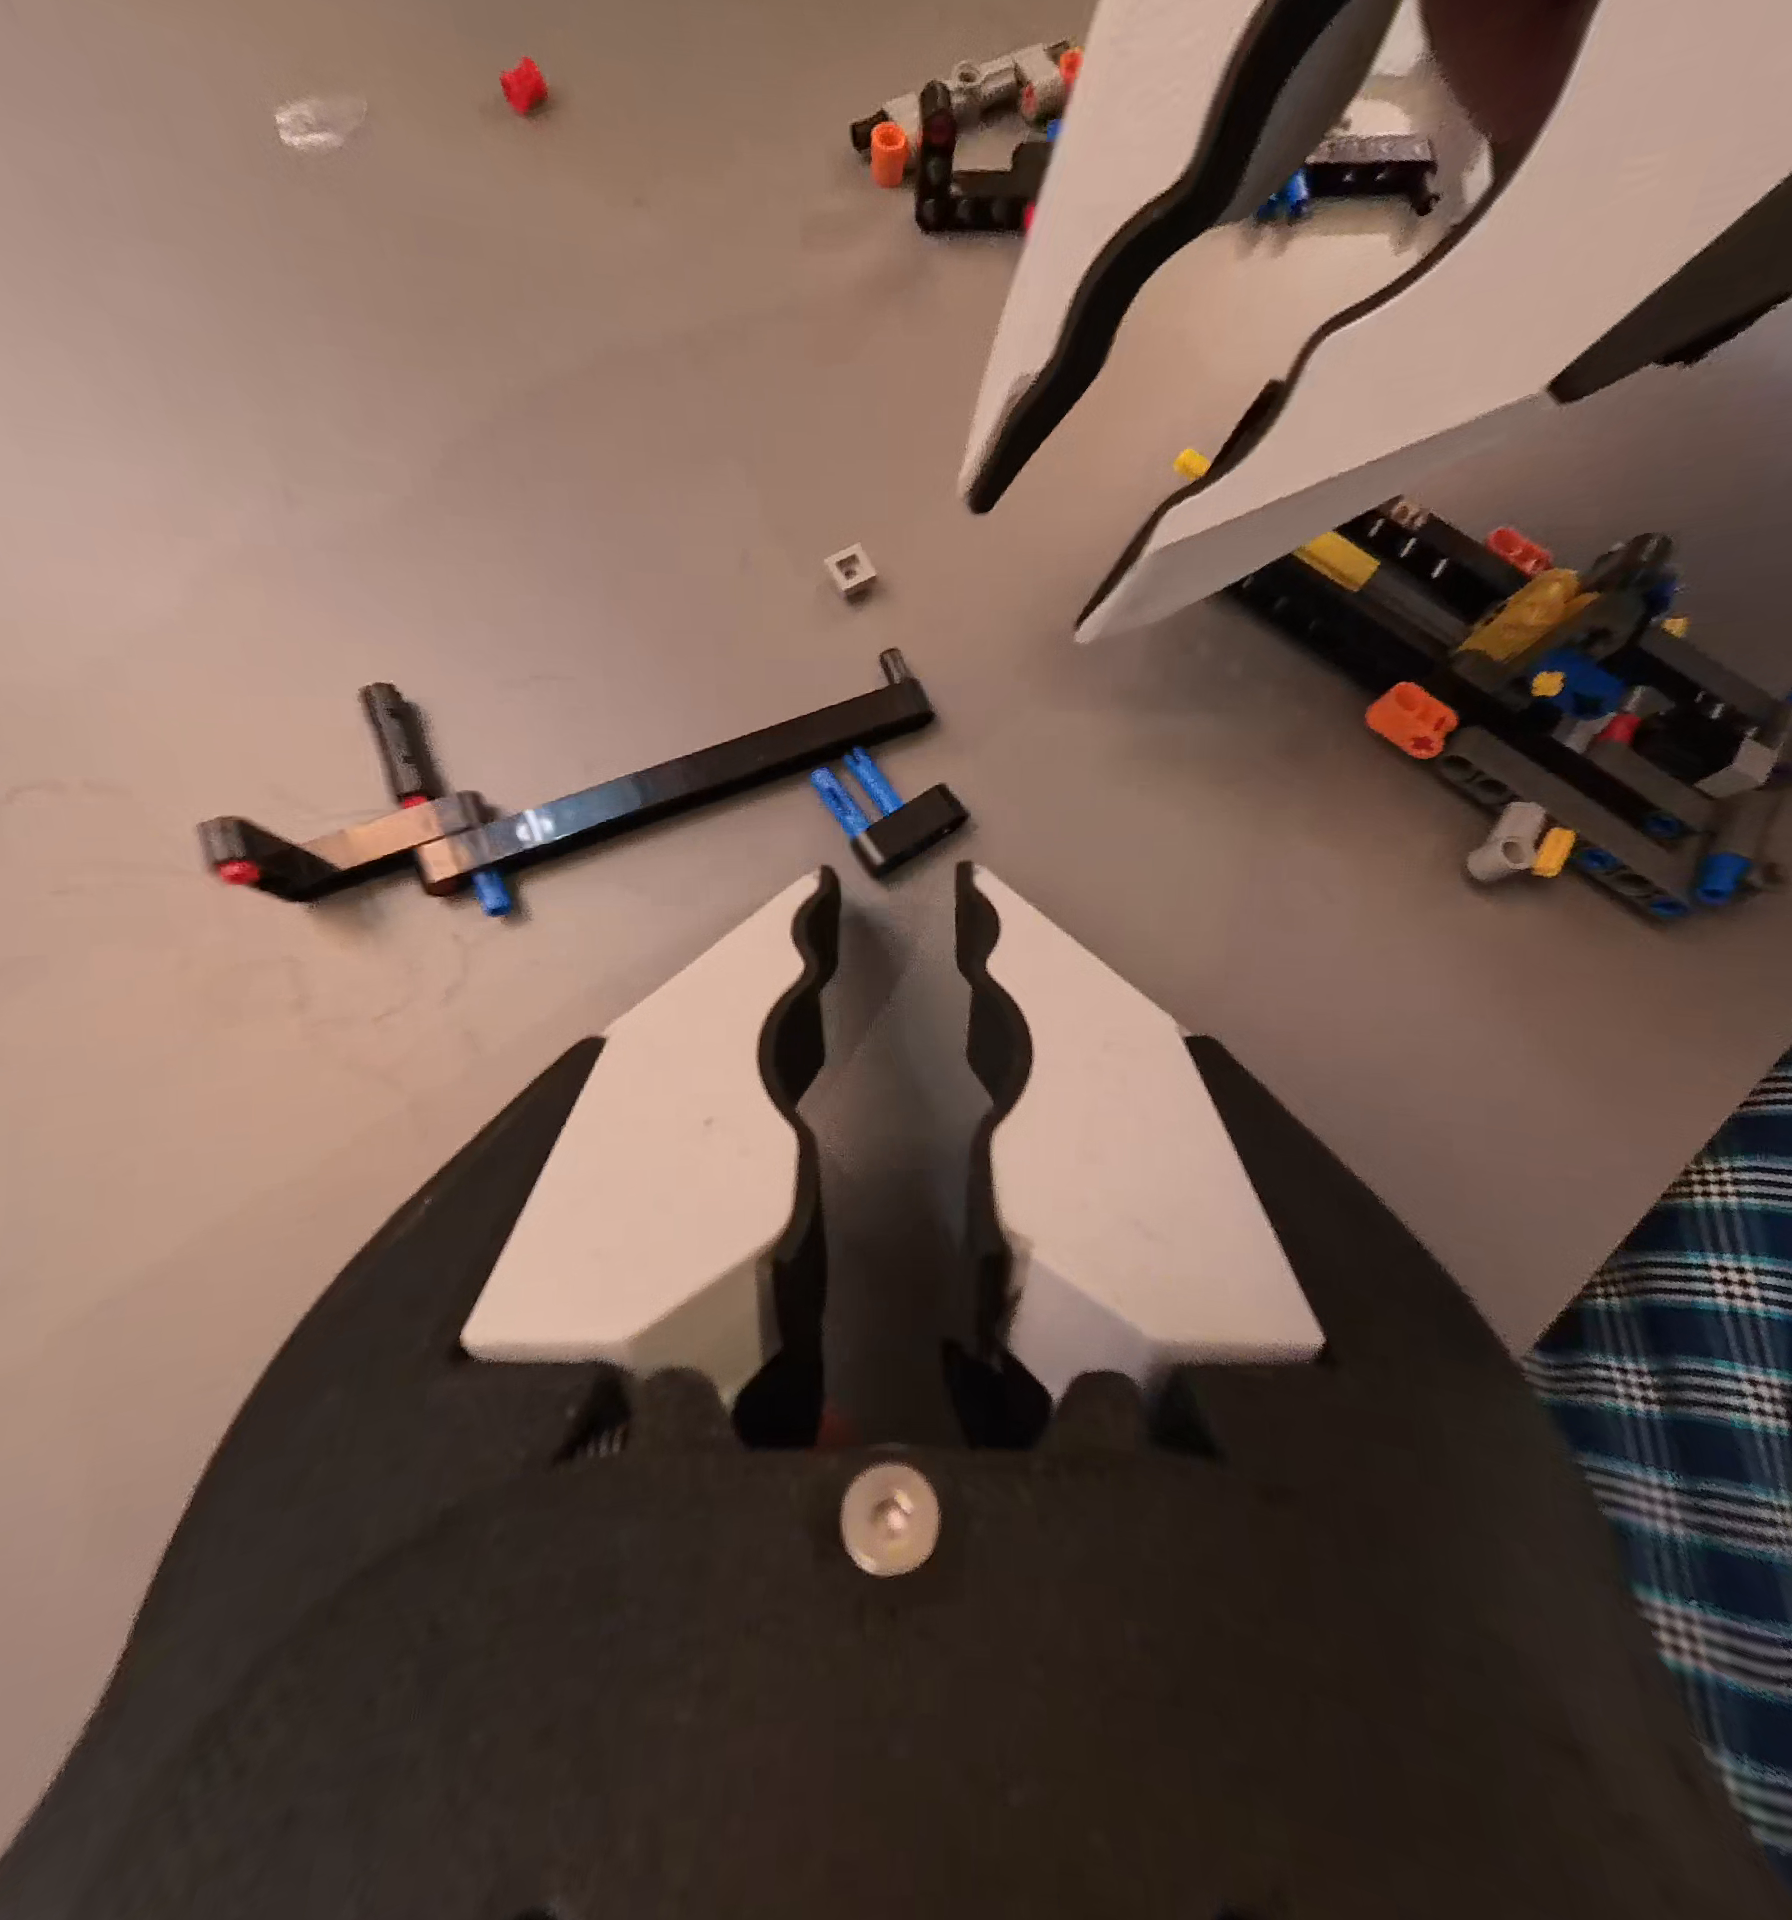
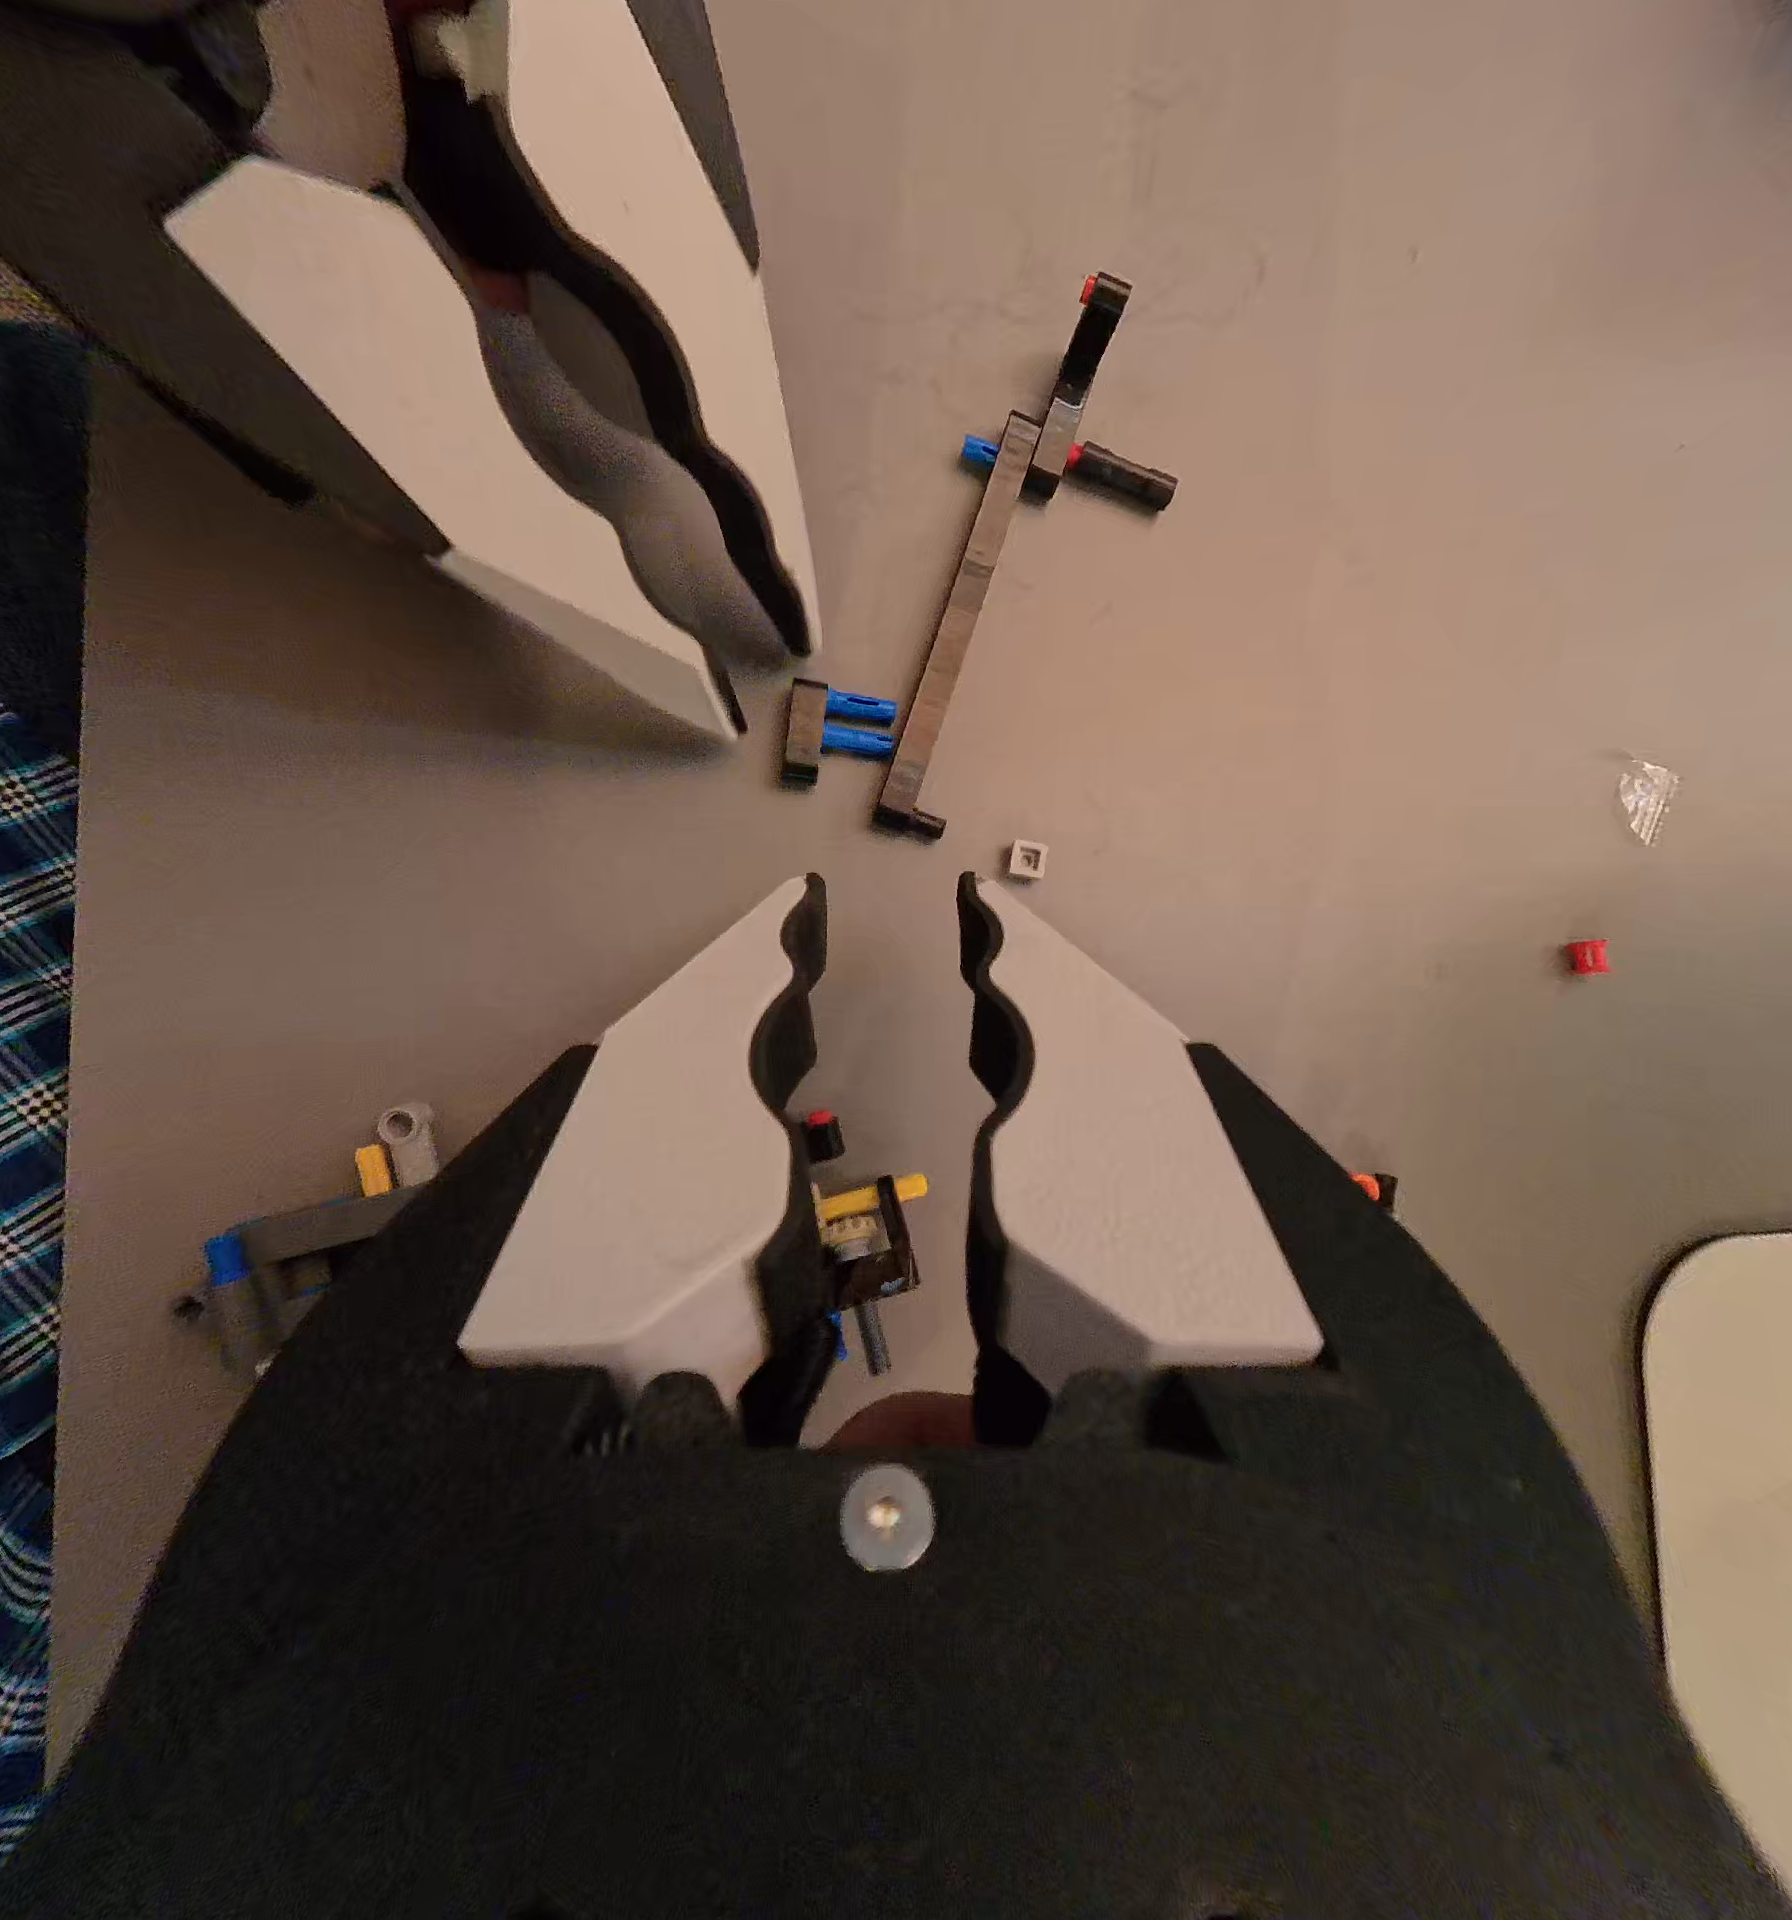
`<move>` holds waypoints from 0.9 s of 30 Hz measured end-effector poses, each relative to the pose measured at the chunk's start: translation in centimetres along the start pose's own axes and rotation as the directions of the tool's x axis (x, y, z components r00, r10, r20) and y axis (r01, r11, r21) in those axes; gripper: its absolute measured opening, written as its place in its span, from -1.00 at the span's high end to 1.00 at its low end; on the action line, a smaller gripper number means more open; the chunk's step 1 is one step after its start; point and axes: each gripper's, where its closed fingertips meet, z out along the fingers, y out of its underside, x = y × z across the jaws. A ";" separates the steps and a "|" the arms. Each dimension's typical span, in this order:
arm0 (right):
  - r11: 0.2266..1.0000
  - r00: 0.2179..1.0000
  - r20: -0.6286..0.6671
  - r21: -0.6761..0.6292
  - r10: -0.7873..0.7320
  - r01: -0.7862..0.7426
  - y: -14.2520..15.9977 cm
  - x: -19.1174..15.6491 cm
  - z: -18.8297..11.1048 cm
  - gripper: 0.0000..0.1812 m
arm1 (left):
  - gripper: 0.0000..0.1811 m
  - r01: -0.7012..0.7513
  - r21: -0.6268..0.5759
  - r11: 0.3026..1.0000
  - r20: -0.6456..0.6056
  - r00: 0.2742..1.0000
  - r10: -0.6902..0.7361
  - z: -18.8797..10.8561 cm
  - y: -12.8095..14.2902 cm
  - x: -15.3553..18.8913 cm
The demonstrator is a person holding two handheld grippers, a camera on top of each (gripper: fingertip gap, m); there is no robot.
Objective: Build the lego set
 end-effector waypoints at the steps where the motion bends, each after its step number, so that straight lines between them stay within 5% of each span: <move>1: 1.000 1.000 -0.003 0.002 0.002 -0.002 0.0 0.0 -0.1 0.74 | 0.75 -0.014 0.012 1.000 0.013 1.000 0.014 -0.4 -0.2 -0.4; 6: 1.000 1.000 -0.009 0.015 0.027 -0.027 0.2 -0.1 -0.6 0.74 | 0.72 -0.161 0.060 0.985 0.091 0.984 0.156 -2.4 -1.9 -2.5; 11: 0.998 0.999 -0.024 0.048 0.039 -0.038 0.0 -0.2 -1.3 0.75 | 0.67 -0.438 -0.083 0.895 0.084 0.892 0.444 -1.4 -2.0 -2.9; 14: 0.998 0.998 -0.043 0.046 0.052 -0.050 0.6 0.0 -1.9 0.75 | 0.66 -0.493 -0.118 0.862 0.060 0.863 0.502 -1.0 -2.6 -3.7; 19: 0.995 0.994 -0.062 0.065 0.085 -0.081 1.5 0.3 -3.2 0.75 | 0.60 -0.368 -0.084 0.926 0.123 0.918 0.376 -2.7 -3.8 -7.4; 27: 0.995 0.995 -0.064 0.071 0.076 -0.071 1.7 0.2 -3.0 0.75 | 0.58 -0.087 -0.063 0.994 0.155 0.983 0.096 -2.9 -1.6 -10.9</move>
